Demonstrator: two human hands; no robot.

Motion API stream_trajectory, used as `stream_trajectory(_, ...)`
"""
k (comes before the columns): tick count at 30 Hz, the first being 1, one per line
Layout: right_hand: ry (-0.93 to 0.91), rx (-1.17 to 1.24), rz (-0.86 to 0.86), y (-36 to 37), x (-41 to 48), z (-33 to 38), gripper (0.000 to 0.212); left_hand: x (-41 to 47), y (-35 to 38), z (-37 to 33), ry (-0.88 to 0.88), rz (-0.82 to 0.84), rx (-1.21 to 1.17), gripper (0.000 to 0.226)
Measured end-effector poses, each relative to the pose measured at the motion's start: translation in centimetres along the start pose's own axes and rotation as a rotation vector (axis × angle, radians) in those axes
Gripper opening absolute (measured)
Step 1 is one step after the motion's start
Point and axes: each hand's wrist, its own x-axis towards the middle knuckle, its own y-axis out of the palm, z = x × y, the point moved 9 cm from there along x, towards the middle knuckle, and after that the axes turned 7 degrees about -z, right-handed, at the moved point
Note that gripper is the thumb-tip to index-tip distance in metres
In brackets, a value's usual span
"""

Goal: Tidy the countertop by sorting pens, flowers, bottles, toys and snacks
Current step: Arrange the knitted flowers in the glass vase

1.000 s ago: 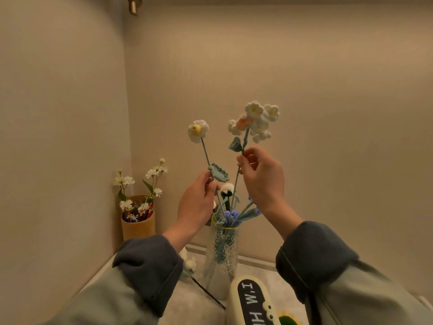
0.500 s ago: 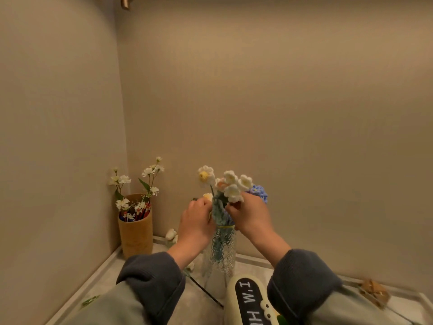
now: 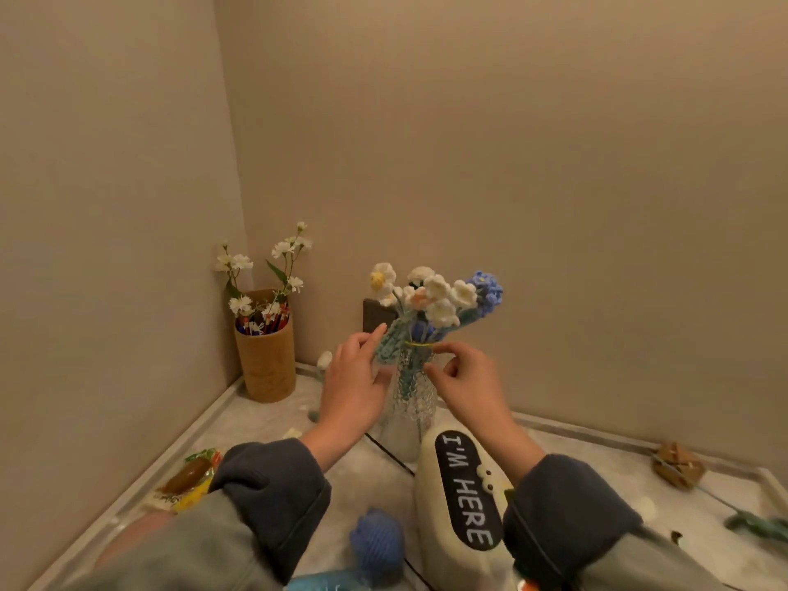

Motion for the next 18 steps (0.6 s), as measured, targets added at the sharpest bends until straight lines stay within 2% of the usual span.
stream_trajectory(3,0.047,0.023,0.096,1.0,-2.6,-0.9,0.016,-2.9,0.7,1.8,-0.115,0.054,-0.099,0.051)
stream_trajectory(7,0.054,0.022,0.170,2.0,-5.7,-1.5,0.016,-7.5,2.4,3.4,-0.269,0.251,-0.259,0.055)
stream_trajectory(10,0.039,0.000,0.221,2.8,-8.0,-2.2,0.015,-10.8,4.0,4.8,-0.299,0.405,-0.163,0.054)
stream_trajectory(14,-0.004,-0.013,0.213,2.6,-10.9,-2.9,0.015,-14.8,6.7,6.6,-0.332,0.647,0.025,0.068)
stream_trajectory(18,-0.067,0.015,0.208,2.2,-12.2,-2.9,0.017,-16.7,8.5,7.8,-0.446,0.722,0.087,0.083)
